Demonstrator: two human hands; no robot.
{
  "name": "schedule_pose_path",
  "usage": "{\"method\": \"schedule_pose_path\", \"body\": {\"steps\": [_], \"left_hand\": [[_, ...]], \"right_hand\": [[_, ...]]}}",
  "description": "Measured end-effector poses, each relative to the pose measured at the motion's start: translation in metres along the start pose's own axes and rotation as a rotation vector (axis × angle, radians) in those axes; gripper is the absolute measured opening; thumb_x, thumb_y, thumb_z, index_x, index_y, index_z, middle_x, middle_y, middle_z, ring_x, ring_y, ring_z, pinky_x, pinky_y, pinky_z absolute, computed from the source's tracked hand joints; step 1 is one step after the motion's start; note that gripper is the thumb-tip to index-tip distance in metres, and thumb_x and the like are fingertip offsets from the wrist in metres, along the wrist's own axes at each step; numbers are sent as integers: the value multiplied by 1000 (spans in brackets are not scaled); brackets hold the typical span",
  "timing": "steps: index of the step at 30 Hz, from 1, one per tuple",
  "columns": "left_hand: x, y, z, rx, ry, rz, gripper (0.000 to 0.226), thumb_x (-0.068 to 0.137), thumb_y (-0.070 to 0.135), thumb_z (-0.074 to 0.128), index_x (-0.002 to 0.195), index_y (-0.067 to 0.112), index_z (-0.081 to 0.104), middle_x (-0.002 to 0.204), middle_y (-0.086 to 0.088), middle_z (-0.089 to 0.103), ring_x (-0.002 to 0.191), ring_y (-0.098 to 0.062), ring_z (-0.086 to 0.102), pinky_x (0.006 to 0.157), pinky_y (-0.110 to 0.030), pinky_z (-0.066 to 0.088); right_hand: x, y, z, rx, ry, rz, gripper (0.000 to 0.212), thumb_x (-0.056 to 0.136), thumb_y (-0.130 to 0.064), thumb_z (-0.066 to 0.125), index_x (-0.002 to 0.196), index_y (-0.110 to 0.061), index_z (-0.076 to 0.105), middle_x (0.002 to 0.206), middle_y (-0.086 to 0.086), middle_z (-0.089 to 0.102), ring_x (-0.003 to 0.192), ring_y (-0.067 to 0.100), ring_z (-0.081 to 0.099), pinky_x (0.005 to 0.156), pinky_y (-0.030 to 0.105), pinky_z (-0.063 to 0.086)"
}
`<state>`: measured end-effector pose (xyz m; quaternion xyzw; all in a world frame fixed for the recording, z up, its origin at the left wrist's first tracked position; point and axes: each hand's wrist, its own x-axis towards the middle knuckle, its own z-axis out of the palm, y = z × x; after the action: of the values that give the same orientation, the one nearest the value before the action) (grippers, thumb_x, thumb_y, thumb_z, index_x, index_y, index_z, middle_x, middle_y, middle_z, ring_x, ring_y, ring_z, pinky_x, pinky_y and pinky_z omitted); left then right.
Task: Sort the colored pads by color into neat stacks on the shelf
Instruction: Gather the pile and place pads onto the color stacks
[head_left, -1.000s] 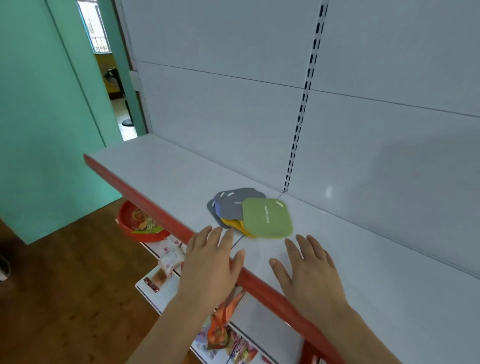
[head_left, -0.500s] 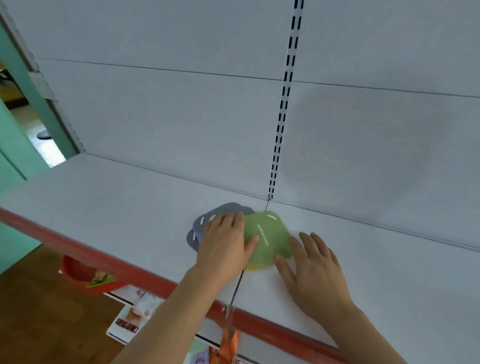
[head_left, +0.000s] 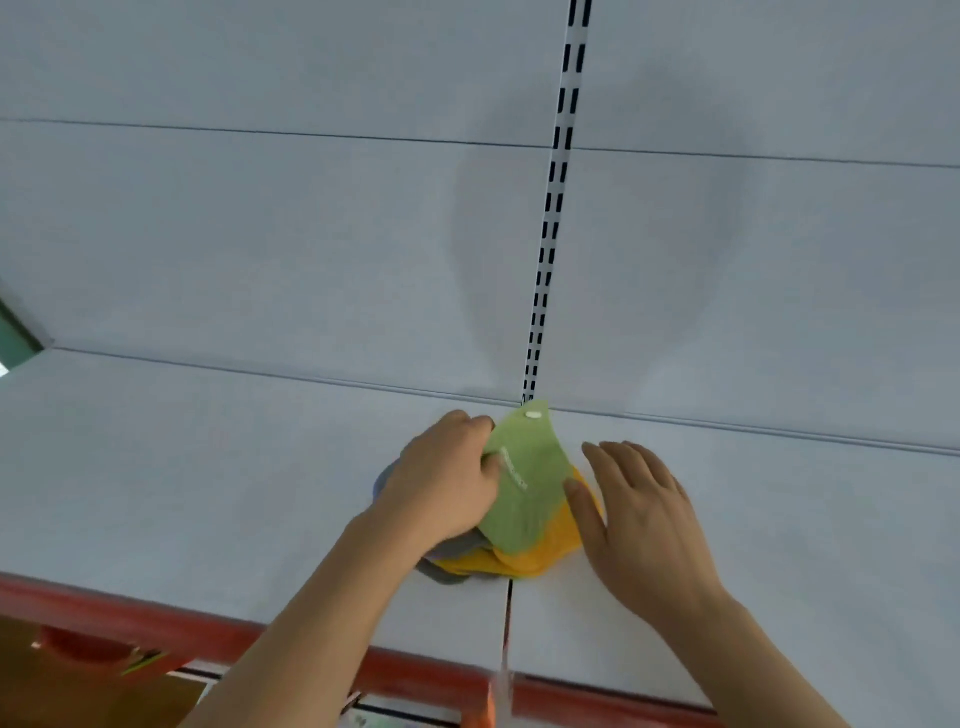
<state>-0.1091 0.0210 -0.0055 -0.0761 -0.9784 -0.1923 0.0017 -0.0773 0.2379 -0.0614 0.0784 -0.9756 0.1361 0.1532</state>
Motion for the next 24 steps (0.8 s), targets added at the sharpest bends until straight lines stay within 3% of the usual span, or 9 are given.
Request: {"method": "schedule_pose_path", "body": {"steps": [2, 5, 7, 10, 14, 17, 20, 24], "left_hand": [[-3, -31, -20, -130, 46, -40, 16, 105, 32, 53, 107, 16, 58, 95, -5, 68, 82, -27, 68, 74, -40, 57], [-13, -85, -43, -382, 101, -160, 18, 105, 20, 54, 121, 26, 60, 99, -2, 73, 60, -15, 74, 58, -28, 60], [-20, -112, -47, -516, 85, -223, 26, 104, 12, 56, 125, 27, 63, 105, -1, 72, 71, -20, 77, 61, -38, 65], [-31, -136, -39, -559, 70, -266, 28, 97, 4, 62, 111, 28, 65, 101, 3, 74, 91, -24, 73, 76, -45, 63], [-34, -148, -33, -610, 38, -282, 35, 91, 1, 61, 109, 30, 64, 100, 5, 74, 93, -18, 69, 82, -39, 55], [-34, -150, -29, -687, 31, -268, 44, 93, -1, 57, 118, 34, 61, 108, 9, 72, 102, -14, 68, 81, -34, 53], [-34, -154, -32, -739, 74, -256, 51, 93, -3, 54, 128, 33, 61, 114, 11, 73, 109, -14, 67, 85, -33, 51], [-28, -146, -38, -832, 166, -244, 50, 93, -2, 54, 126, 35, 65, 113, 13, 74, 109, -14, 68, 95, -42, 56]], "right_hand": [[2, -13, 2, 18, 38, 9, 51, 102, -45, 42, 134, -12, 62, 127, 7, 66, 123, 33, 57, 99, 49, 51], [8, -42, 7, 14, -22, 74, 53, 98, -51, 39, 128, -15, 64, 118, 5, 66, 110, 33, 58, 88, 46, 54], [13, -62, 10, -37, -147, 185, 59, 91, -64, 36, 118, -20, 64, 111, 2, 60, 104, 30, 53, 86, 43, 52], [20, -78, 10, -66, -257, 299, 61, 86, -75, 42, 110, -23, 64, 112, 1, 50, 107, 27, 47, 91, 40, 49], [26, -83, 6, 58, -261, 363, 45, 86, -65, 60, 107, -26, 63, 109, -2, 51, 110, 25, 49, 91, 37, 46], [28, -92, 1, 237, -197, 418, 26, 81, -46, 70, 92, -28, 54, 93, -7, 57, 94, 22, 55, 80, 37, 49], [25, -97, -4, 266, -176, 391, 15, 85, -22, 66, 84, -23, 51, 77, -6, 61, 78, 23, 57, 67, 37, 48], [14, -94, -15, 221, -110, 340, 11, 94, -17, 58, 92, -18, 47, 72, -1, 59, 71, 30, 55, 58, 38, 39]]}}
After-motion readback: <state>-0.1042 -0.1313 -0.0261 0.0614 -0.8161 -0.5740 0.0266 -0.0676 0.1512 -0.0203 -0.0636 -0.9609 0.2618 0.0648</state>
